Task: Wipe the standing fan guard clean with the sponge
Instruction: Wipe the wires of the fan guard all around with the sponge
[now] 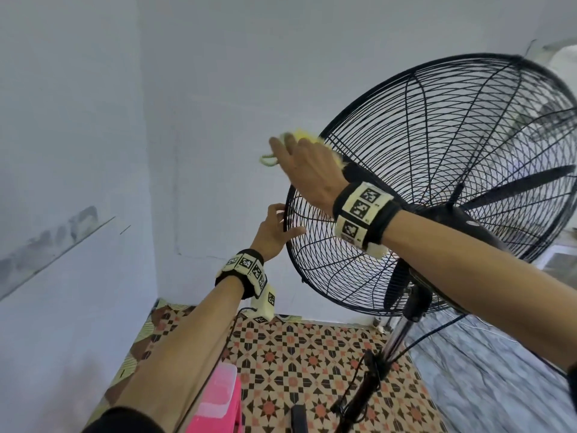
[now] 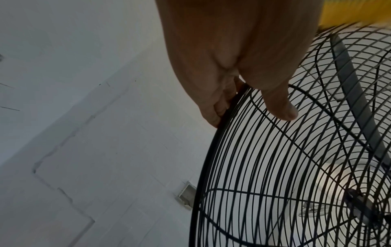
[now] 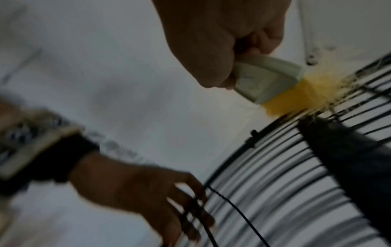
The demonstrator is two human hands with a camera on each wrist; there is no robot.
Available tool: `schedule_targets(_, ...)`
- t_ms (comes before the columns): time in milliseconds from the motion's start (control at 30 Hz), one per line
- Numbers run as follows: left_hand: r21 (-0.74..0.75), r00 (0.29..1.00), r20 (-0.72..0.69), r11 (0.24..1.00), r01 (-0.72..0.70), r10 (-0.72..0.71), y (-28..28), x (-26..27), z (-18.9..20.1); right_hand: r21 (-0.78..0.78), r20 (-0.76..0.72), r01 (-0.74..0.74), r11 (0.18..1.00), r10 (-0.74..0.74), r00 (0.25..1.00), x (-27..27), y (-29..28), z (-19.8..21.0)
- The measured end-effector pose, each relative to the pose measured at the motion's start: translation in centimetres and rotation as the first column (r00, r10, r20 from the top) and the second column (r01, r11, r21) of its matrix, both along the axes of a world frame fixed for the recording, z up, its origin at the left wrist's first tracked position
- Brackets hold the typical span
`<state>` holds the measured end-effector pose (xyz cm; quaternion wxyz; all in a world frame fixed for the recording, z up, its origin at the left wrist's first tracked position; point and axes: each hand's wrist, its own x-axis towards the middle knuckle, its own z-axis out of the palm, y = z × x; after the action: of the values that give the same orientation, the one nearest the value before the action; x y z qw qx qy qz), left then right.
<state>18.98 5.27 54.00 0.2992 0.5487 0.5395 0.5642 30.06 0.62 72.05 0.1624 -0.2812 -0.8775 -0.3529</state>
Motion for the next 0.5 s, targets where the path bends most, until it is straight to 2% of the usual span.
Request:
schedule_targets(67,0.001,1.0,-0.018,1.0,0.009,-0.009,-0.2,0.2,0.3,0.067,0.131,0.022,0.998,-0.03,0.991,0.7,0.5,-1.1)
schedule_targets(133,0.033,0.998,-0.037,0.998,-0.058,0.059,0.3,0.5,0.2,0.077,0.322,-0.001,0.997,-0.024,0.947,0.8,0.8,-3.2)
schedule_targets(200,0.064,0.989,-0.035,0.988,-0.141,0.143,0.4,0.6,0.1,-0.076,0.388,-0.034,0.996,0.061,0.92,0.9,0.5,-5.2)
schedule_targets(267,-0.01,0.987,-0.058,0.988,-0.153,0.152,0.0,0.6,0.0,-0.242,0.31,-0.064,0.968,0.14,0.941,1.1,-0.1,-6.0)
schedule_targets(300,0.0,0.989,-0.063,0.991,-0.135,0.135,0.0,0.4,-0.2,-0.266,0.244,-0.085,0.96,0.152,0.958,1.1,-0.3,-5.8)
schedule_targets(367,0.025,0.996,-0.025,0.996,-0.081,0.081,0.3,-0.2,-0.3,-0.173,0.089,-0.139,0.975,0.156,0.984,1.2,-0.4,-4.2)
schedule_targets(433,-0.012,0.997,0.072,0.999,-0.035,0.036,0.2,-0.1,0.1,-0.009,-0.063,-0.099,0.995,0.098,0.993,1.6,-0.1,-2.0)
schedule_targets(467,-0.009,0.997,0.079,1.0,-0.022,0.023,0.0,0.0,0.3,0.039,-0.061,-0.036,0.999,0.038,0.997,2.0,0.1,-1.3)
schedule_targets(500,-0.003,0.996,0.086,1.0,-0.013,0.013,-0.1,0.1,0.5,0.063,0.016,0.008,0.998,-0.009,1.0,2.5,0.4,-1.2)
